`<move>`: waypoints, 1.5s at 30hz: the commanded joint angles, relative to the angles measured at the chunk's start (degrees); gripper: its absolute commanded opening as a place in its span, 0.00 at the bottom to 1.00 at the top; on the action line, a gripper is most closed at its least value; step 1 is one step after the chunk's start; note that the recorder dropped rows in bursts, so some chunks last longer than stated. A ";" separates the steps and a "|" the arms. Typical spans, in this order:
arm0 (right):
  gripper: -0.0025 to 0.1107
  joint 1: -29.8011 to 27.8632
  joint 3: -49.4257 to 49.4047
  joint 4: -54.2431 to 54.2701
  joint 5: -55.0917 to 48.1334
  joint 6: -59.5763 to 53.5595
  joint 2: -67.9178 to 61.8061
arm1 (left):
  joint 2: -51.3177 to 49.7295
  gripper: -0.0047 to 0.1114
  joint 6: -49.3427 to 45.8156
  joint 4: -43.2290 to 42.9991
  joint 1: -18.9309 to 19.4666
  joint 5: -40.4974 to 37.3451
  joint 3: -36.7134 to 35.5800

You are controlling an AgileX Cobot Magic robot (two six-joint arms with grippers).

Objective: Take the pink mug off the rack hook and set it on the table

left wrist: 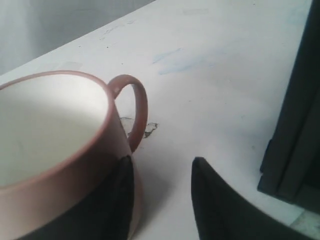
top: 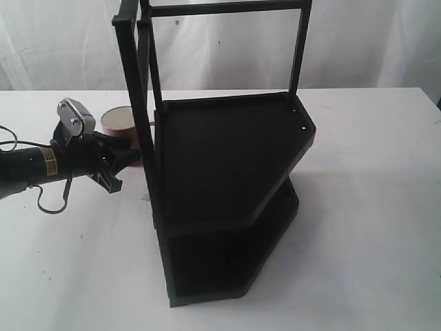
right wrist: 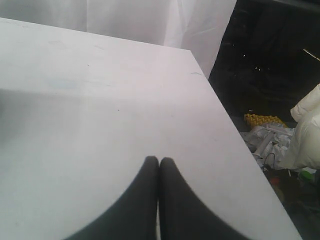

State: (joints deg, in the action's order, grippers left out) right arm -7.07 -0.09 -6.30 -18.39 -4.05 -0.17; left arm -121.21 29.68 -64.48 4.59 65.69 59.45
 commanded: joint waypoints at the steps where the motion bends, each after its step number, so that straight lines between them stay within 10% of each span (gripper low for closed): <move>1: 0.02 -0.26 0.09 0.24 0.46 -0.05 0.17 | -0.14 0.41 3.34 -0.42 -0.10 0.17 0.02; 16: 0.02 -0.26 0.09 0.24 0.46 -0.05 0.17 | 10.23 0.39 17.65 -5.13 4.69 0.21 0.02; 26: 0.02 -0.26 0.09 0.24 0.46 -0.05 0.17 | 26.00 0.04 31.88 -18.80 13.67 -1.29 0.02; 35: 0.02 -0.26 0.09 0.24 0.46 -0.05 0.17 | 39.67 0.04 68.73 -35.47 17.22 -30.54 -1.79; 45: 0.02 -0.26 0.09 0.24 0.46 -0.05 0.17 | 69.52 0.04 84.75 -33.74 17.99 -62.56 -30.98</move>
State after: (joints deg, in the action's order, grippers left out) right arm -7.07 -0.09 -6.30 -18.39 -4.05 -0.17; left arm -59.01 109.72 -99.28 22.56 5.17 34.15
